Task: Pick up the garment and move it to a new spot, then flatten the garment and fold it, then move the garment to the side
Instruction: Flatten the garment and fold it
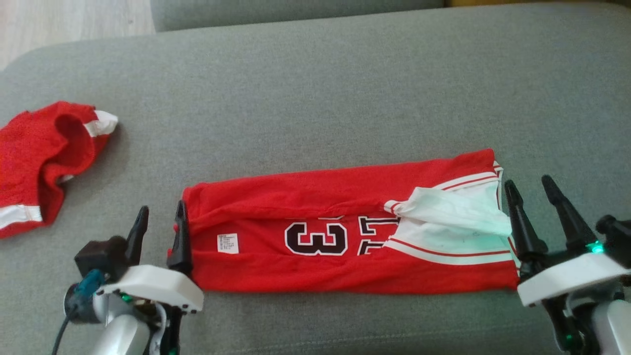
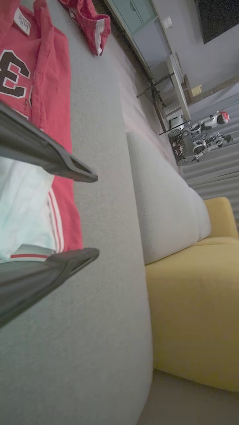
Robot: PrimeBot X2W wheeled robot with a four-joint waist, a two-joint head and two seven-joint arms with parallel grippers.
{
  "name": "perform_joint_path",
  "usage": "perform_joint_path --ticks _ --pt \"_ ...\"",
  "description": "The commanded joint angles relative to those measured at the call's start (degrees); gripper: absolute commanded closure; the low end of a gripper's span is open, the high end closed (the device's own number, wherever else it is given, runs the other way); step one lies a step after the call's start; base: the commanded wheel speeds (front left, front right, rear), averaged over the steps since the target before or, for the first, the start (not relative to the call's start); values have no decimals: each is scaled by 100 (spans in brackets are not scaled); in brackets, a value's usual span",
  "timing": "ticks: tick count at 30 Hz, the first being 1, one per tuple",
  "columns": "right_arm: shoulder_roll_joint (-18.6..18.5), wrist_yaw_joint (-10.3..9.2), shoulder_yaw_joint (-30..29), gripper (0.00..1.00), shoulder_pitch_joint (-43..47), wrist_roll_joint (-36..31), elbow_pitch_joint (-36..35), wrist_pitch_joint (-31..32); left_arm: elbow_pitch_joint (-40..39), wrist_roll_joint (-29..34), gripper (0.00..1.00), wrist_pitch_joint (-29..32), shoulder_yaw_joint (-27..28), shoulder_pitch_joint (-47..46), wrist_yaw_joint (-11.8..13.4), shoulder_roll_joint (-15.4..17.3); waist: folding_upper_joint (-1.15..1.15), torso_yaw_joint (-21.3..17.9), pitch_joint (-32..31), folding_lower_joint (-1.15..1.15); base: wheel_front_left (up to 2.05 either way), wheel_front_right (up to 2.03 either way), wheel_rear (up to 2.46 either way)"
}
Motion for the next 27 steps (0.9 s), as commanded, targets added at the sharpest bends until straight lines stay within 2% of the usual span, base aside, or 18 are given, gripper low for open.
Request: perform_joint_path --ticks 1,10,27 --pt "5 -4 19 0 36 -209 -293 29 -277 130 0 -98 201 -113 63 64 0 25 -72 0 0 0 0" --pt "429 -4 -116 0 392 -848 -638 255 -587 716 0 -116 195 273 193 13 0 28 -330 0 0 0 0" --pt "512 -4 -160 0 402 -948 -557 275 -594 992 0 -118 191 333 168 36 0 51 -346 0 0 0 0"
